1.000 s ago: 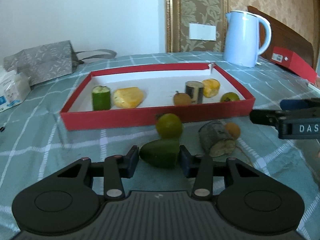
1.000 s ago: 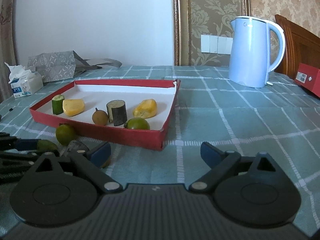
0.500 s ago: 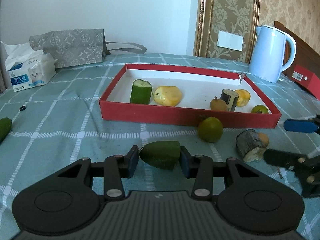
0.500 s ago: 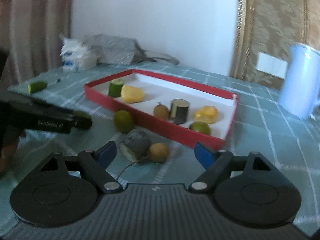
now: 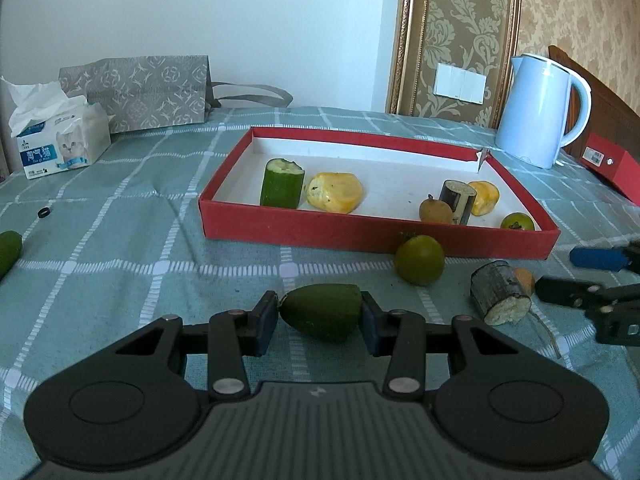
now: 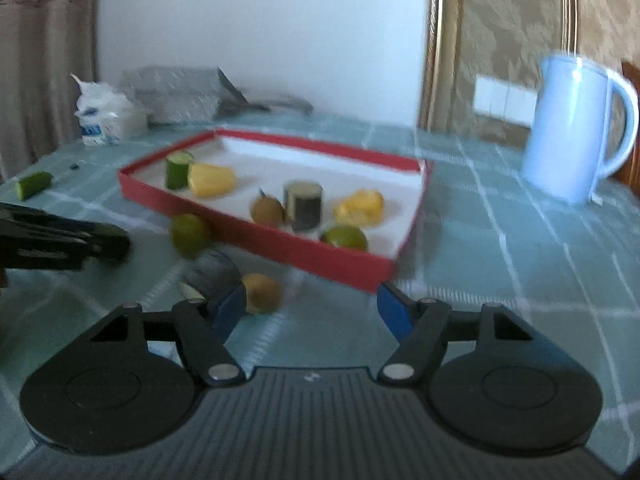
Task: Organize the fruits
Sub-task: 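Lift the avocado chunk with the left gripper while the right grasps a brown round fruit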
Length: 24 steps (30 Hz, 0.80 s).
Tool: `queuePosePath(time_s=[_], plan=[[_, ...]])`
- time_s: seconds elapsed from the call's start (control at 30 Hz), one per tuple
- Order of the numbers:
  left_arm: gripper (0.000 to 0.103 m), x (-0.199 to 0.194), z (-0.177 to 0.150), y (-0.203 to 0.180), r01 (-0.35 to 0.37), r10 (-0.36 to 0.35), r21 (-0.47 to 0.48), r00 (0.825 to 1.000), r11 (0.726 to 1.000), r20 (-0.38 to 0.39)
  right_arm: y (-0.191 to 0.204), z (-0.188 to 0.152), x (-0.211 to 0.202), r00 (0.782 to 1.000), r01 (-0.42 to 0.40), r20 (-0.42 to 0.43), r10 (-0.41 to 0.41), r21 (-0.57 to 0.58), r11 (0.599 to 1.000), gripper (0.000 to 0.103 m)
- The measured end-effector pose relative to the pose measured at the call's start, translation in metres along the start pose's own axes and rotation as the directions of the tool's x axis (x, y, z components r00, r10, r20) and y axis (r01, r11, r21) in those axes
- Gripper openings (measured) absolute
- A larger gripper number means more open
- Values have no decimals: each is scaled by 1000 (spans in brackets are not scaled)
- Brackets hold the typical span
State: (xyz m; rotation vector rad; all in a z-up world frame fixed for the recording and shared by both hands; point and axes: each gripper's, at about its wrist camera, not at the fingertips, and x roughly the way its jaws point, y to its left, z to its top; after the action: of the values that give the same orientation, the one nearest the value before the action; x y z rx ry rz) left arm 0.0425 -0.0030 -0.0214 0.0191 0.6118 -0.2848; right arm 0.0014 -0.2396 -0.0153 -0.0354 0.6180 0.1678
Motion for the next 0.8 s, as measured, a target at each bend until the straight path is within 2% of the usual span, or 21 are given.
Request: queuePosePath(time_s=[0.1,0.3,0.47,0.73,0.8], plan=[[42,0,0,1,2,-2,-5,1000,1000,-1,3,-2,9,999,-25,-41,25,-4,1000,70],[42,1,0,2,6,-6,-10,1000,1000,-2,17,2,21,999,-15,-37,13,-35,999,71],[42,1,0,5,17,-17,-32,1000,999,-8,22,10,30,997,-78,-35,76,-70,994,71],[42,1,0,6,23,-23,-44,1000,999,-10,23,23,41,989,-140,-50,141,25,990,71],[42,1,0,6,22,-22,-41,1000,999,-9,21,26,45,986,-151,-62,155,68,986,63]])
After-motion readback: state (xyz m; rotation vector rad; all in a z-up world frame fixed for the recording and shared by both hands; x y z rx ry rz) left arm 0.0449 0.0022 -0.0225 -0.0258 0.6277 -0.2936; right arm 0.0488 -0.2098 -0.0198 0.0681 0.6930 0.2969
